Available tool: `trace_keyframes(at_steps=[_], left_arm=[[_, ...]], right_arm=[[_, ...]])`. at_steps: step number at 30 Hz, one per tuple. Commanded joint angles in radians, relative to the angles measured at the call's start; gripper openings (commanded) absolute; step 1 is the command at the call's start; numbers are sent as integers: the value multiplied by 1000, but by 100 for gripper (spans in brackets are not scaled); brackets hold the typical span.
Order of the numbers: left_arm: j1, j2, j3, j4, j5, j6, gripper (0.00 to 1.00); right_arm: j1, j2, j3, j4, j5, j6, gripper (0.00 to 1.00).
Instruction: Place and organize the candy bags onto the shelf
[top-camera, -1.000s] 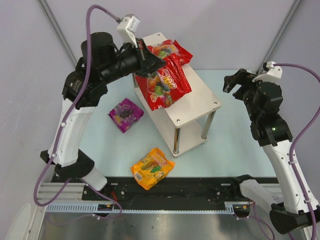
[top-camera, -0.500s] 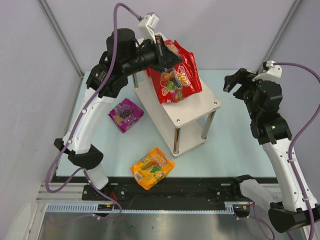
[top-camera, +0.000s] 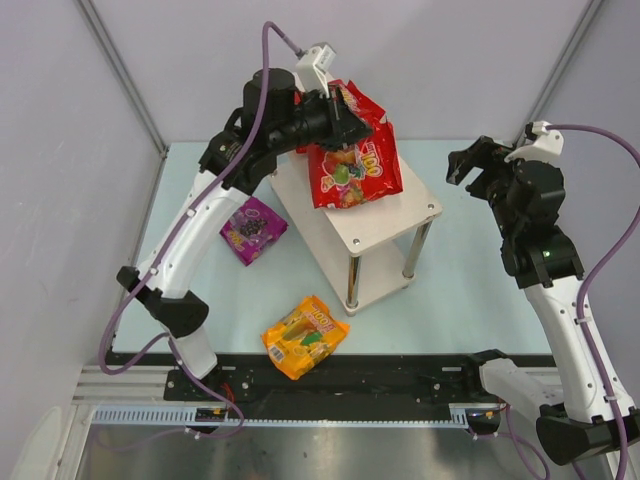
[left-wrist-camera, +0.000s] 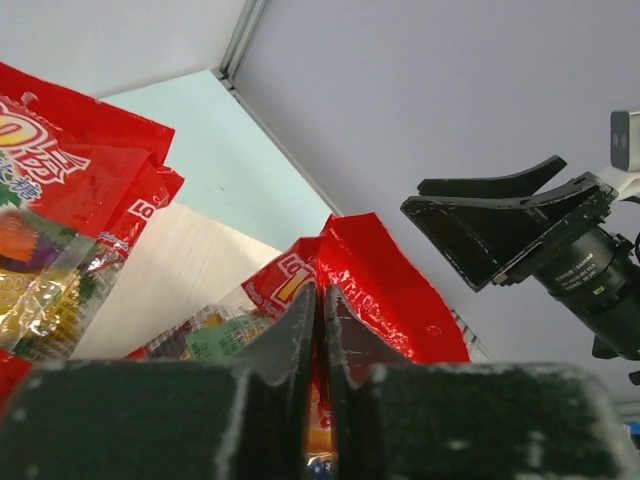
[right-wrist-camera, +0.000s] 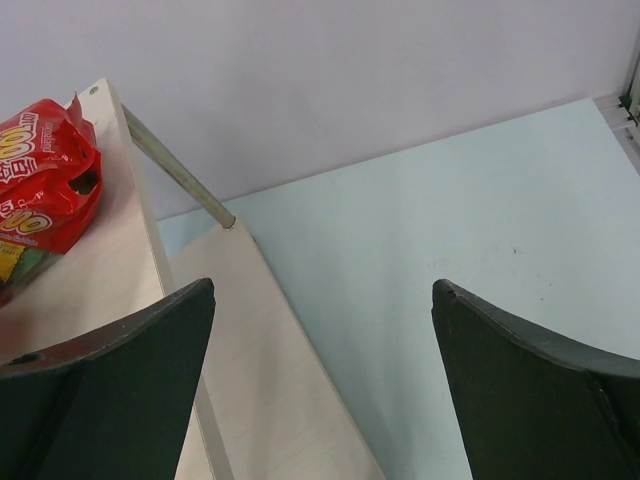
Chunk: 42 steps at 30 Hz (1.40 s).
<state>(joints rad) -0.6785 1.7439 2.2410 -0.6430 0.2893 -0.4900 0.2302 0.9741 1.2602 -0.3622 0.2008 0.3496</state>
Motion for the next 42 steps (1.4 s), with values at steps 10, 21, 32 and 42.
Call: trace_keyframes(at_steps=[10,21,32,42], left_arm=[[-7,-47,41,89,1,-4,85],[-7,-358,-237,91,-91,59,88],[-12,-531,-587,65,-187,70,89],[-18,-472,-615,74,-199,84,88]], right_arm=[[-8,-6,7,6,-14,31,94],[76,-31,5,131,-267,-58,95],[175,28,13,129,-339,-3,90],[189,46,15,135,-399,26,77]])
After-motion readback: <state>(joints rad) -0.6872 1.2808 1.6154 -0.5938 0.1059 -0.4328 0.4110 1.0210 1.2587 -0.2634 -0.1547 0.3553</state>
